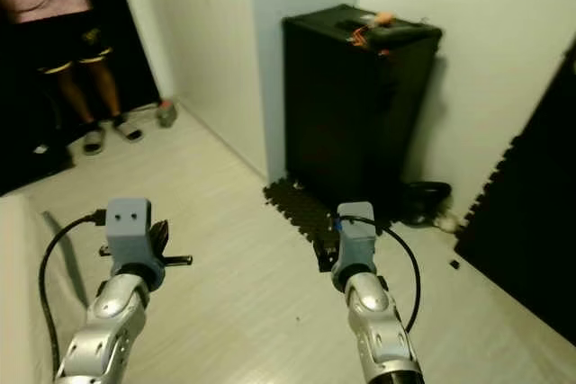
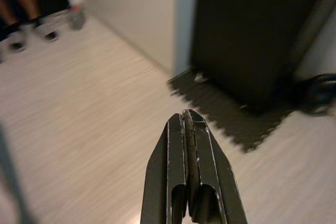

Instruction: Clean up the room

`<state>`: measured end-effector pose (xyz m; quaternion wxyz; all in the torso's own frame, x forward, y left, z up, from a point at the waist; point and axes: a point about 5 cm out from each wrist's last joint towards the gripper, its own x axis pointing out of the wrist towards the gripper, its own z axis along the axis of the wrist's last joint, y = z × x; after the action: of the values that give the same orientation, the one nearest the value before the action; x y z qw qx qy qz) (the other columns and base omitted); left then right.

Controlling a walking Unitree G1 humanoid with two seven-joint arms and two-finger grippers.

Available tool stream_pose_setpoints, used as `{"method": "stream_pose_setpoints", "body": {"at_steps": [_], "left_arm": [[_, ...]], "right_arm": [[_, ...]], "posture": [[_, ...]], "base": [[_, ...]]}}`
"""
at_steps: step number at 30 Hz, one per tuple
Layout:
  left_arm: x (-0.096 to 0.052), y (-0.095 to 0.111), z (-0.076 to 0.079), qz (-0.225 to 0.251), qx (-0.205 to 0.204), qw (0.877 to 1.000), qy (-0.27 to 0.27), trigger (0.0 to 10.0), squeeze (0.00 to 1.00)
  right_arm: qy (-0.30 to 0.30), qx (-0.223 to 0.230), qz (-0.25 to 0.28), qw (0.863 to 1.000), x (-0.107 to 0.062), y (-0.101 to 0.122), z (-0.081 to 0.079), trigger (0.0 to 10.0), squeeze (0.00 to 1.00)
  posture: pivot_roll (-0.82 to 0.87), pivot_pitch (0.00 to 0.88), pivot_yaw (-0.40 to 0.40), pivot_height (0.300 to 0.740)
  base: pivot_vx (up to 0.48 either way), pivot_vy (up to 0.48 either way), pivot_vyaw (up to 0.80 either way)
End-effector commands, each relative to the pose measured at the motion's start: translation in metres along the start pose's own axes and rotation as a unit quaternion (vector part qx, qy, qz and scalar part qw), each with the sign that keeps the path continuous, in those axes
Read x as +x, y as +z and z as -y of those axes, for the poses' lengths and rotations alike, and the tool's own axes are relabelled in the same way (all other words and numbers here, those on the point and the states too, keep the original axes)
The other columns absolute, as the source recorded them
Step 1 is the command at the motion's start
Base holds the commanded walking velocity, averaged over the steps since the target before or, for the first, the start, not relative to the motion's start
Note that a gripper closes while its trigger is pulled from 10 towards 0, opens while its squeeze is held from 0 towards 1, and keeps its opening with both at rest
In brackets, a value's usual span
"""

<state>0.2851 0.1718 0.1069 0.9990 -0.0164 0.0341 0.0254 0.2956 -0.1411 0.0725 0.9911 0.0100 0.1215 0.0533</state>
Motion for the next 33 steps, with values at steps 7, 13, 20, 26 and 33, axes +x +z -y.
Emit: {"method": "stream_pose_setpoints", "body": {"at_steps": [7, 13, 20, 26, 33], "left_arm": [[-0.0055, -0.0015, -0.0010, 0.000, 0.000, 1.000, 0.003, 10.0, 0.00], [-0.0044, 0.0015, 0.0000, 0.009, -0.012, 1.000, -0.004, 10.0, 0.00], [-0.0046, 0.0029, 0.0008, 0.013, -0.010, 1.000, -0.009, 10.0, 0.00], [-0.0054, 0.0029, 0.0005, 0.013, -0.005, 1.000, -0.012, 10.0, 0.00], [-0.0048, 0.0031, -0.0006, 0.010, 0.003, 1.000, -0.014, 10.0, 0.00]], "right_arm": [[0.015, 0.005, 0.003, 1.000, 0.0004, 0.0004, -0.0051, 10.0, 0.00], [0.017, 0.002, 0.005, 1.000, 0.0011, 0.0018, -0.0046, 10.0, 0.00], [0.019, 0.002, 0.004, 1.000, 0.0008, 0.0014, -0.0051, 10.0, 0.00], [0.021, 0.002, 0.004, 1.000, 0.0007, 0.0009, -0.0054, 10.0, 0.00], [0.022, 0.004, 0.003, 1.000, 0.0006, 0.0001, -0.0071, 10.0, 0.00]], "posture": [[-0.01, 0.029, 0.010, 0.740], [-0.02, 0.027, 0.012, 0.740], [-0.02, 0.025, 0.013, 0.740], [-0.02, 0.024, 0.014, 0.740], [-0.01, 0.021, 0.023, 0.740]], "base": [[0.000, 0.000, 0.00], [0.000, 0.000, 0.00], [0.221, 0.000, 0.00], [0.334, 0.000, 0.00], [0.339, 0.000, 0.00]]}}
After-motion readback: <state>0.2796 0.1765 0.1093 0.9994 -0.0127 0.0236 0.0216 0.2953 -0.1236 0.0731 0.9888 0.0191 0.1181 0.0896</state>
